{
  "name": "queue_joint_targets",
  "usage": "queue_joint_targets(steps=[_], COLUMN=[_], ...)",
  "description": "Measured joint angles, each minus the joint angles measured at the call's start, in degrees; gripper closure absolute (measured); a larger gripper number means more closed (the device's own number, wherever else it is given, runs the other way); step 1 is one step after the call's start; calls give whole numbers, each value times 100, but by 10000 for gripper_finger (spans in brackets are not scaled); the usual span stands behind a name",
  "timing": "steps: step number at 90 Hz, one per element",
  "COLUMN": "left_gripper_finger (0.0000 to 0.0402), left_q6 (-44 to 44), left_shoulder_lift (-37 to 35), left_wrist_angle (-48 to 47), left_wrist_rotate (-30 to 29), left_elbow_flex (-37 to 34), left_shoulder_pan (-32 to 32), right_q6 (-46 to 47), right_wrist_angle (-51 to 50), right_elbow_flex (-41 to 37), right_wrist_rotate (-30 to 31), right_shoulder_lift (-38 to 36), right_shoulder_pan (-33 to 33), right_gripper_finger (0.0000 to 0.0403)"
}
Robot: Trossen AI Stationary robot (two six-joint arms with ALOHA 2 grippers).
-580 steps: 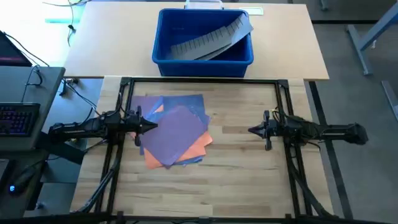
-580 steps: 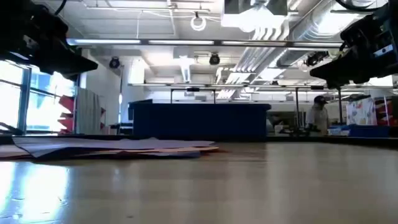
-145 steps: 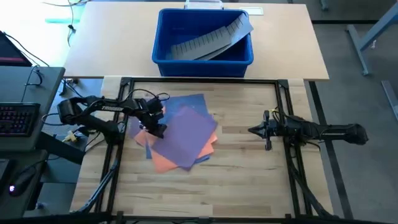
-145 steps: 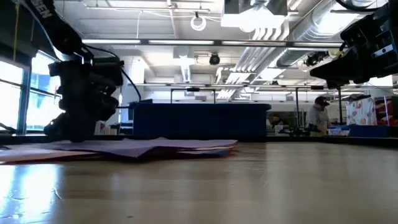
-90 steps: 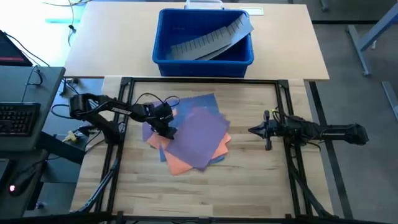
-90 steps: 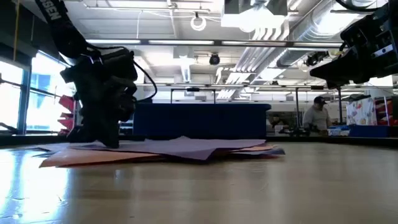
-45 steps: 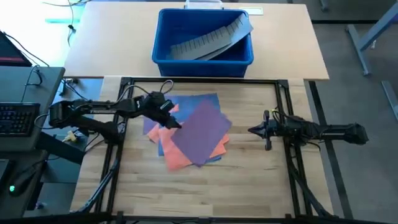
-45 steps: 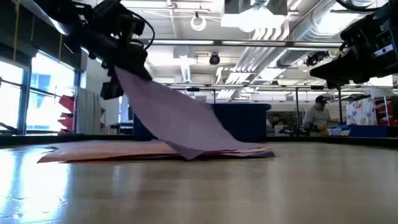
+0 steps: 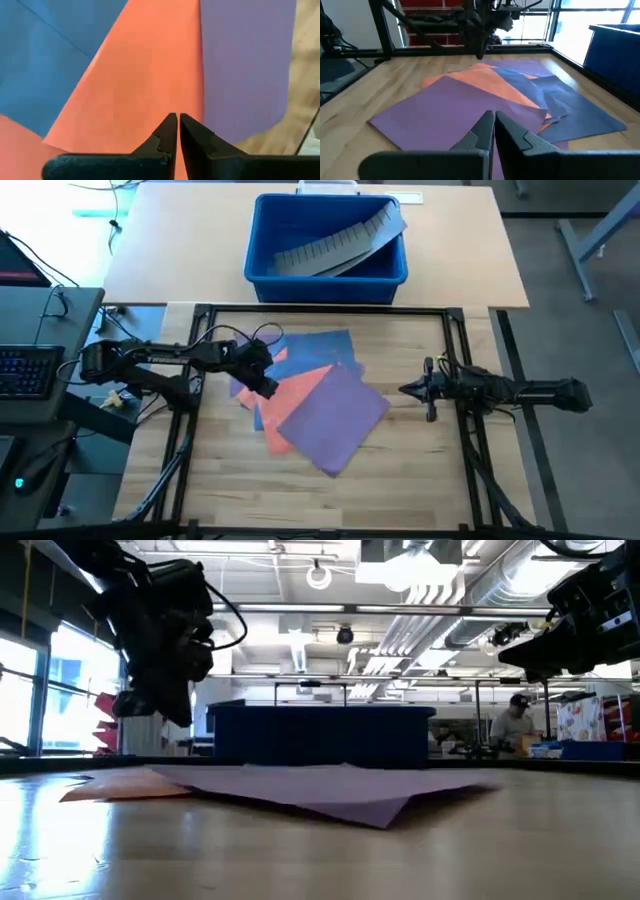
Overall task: Organize paper
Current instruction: Move the purple paper to the bottom right of the table
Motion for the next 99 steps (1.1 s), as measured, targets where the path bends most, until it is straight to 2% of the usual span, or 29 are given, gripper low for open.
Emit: queue_joint_targets(steps=[20, 30, 44, 59, 68, 99], left_gripper_finger=[400, 384, 324, 245, 216, 206], left_q6=[-60, -208, -332, -678, -821, -1030], left_shoulder_lift=[17, 176, 629, 1273, 1578, 2421], left_wrist_angle=[587, 663, 931, 1801, 2091, 2053], left_wrist_rotate=[131, 154, 317, 705, 751, 730], left_elbow_flex=[6, -4, -14, -15, -15, 483], left_shoulder_pan=[-346, -426, -496, -537, -620, -1074], right_q6=[0, 0, 0, 0, 0, 0], right_wrist_angle=[0, 1, 0, 1, 0, 2], right_elbow_flex=[0, -2, -1, -1, -2, -2], right_wrist_rotate=[-1, -1, 0, 0, 0, 0], right_shoulder_lift=[0, 0, 0, 0, 0, 0], right_shoulder_pan=[0, 0, 1, 1, 1, 0], right_gripper_finger=[402, 402, 402, 402, 402, 402])
